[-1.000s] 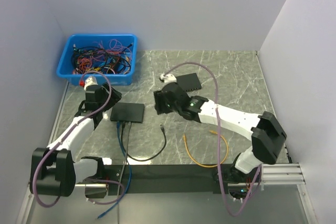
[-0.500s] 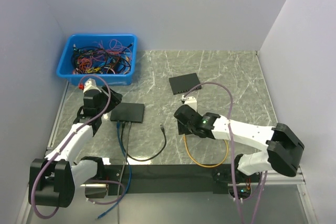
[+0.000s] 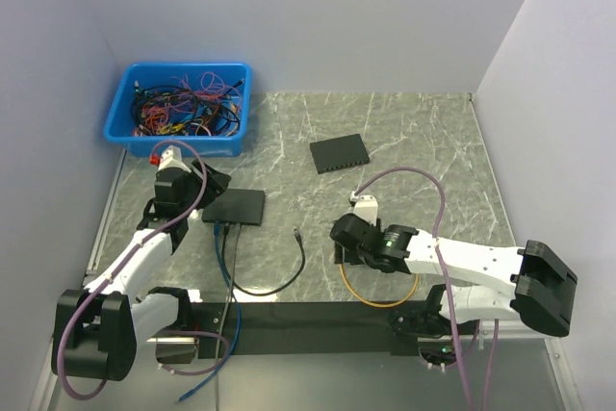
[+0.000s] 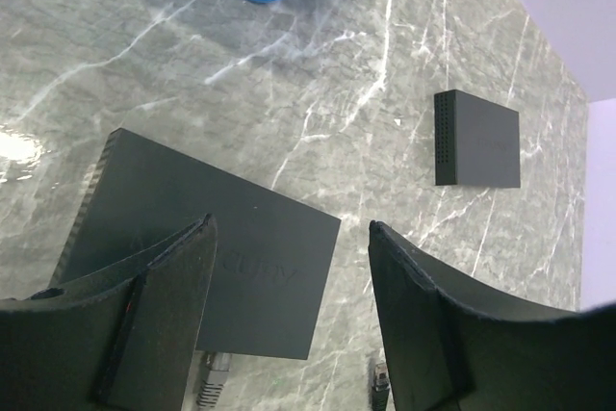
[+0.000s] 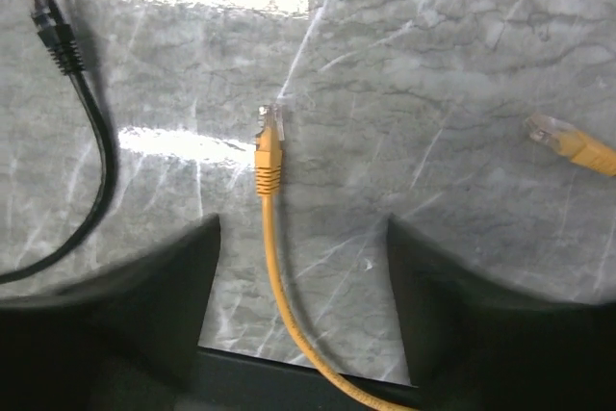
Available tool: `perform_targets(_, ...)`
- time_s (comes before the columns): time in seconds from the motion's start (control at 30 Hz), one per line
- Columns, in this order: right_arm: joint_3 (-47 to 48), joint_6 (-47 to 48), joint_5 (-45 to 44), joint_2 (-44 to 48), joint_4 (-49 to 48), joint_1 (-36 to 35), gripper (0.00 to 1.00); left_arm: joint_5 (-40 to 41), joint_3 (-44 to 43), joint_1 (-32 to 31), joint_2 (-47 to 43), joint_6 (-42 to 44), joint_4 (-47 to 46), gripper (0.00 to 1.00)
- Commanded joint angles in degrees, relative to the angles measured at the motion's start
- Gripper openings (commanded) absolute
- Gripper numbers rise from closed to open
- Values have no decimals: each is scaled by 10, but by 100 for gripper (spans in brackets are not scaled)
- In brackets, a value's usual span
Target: Insert the plug into the switch port
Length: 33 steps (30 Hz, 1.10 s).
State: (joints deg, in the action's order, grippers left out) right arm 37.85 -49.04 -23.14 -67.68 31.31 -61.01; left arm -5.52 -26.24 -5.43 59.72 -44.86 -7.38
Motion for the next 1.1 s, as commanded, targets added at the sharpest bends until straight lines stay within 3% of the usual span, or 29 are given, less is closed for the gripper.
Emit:
perform_targets(0.0,-3,-17,-24,1,-10,-9,80,-12,4,-5,-2,-3,-33,70)
perform_targets(0.03,-2,-19,-25,-1,-11,-10,87,-12,5,-6,-2,-2,-33,70)
perform_targets(0.1,-1,-19,-25,-9,-15,-14,90,-10,7,-8,-1,-2,-35,70)
perform_targets(1.07,-3,-22,-12,-92,-57,-46,86,11,6,-29,-2,-5,-35,69)
